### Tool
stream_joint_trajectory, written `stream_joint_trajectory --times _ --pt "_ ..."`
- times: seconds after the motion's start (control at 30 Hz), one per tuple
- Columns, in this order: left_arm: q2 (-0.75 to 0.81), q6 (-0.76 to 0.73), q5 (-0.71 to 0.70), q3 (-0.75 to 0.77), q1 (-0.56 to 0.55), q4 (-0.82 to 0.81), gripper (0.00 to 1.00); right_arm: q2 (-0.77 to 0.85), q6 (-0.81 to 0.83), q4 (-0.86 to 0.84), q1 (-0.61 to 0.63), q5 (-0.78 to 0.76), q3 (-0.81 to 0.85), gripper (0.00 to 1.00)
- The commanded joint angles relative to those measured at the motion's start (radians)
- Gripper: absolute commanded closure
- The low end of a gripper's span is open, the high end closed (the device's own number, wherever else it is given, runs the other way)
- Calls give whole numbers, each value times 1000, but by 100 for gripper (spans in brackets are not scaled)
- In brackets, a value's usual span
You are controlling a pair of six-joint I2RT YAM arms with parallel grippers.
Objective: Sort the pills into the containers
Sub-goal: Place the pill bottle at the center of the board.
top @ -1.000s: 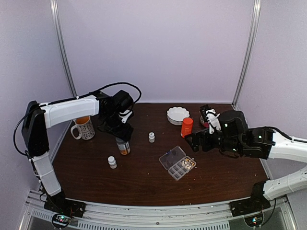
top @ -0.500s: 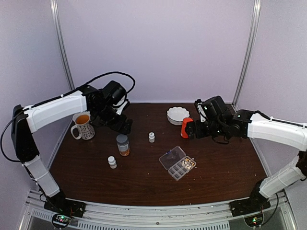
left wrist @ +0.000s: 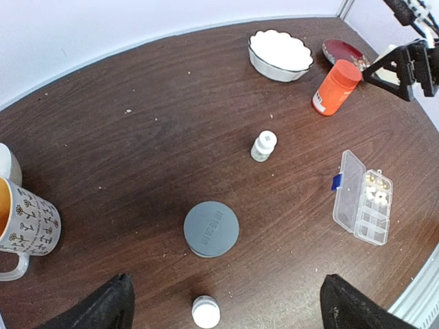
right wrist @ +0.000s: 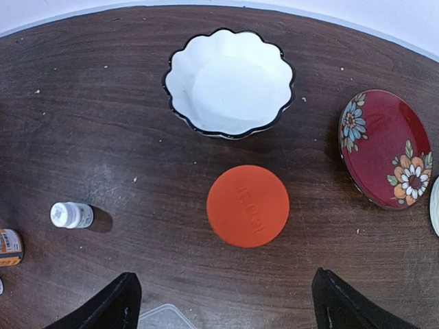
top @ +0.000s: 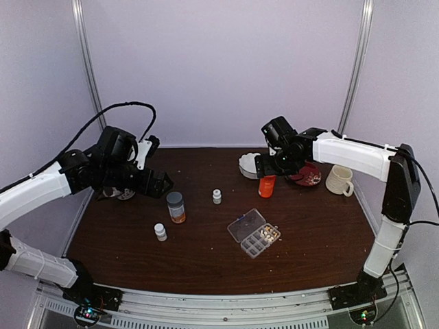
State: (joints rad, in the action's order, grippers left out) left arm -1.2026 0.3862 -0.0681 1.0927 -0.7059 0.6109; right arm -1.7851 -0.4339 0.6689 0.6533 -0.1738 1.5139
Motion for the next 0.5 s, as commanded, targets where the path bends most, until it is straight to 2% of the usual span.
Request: stream_joint_trajectory --times 0.0,0.37,0.47 --pt "86 -12 -18 -60 -1 -165 2 -65 -9 85 -46 27 115 11" --pt "136 -29 -18 -106 -1 -195 3 -219 7 174 -72 21 271 11" --pt "139 -32 -7 -104 -1 -193 2 -249 10 189 -76 10 299 19"
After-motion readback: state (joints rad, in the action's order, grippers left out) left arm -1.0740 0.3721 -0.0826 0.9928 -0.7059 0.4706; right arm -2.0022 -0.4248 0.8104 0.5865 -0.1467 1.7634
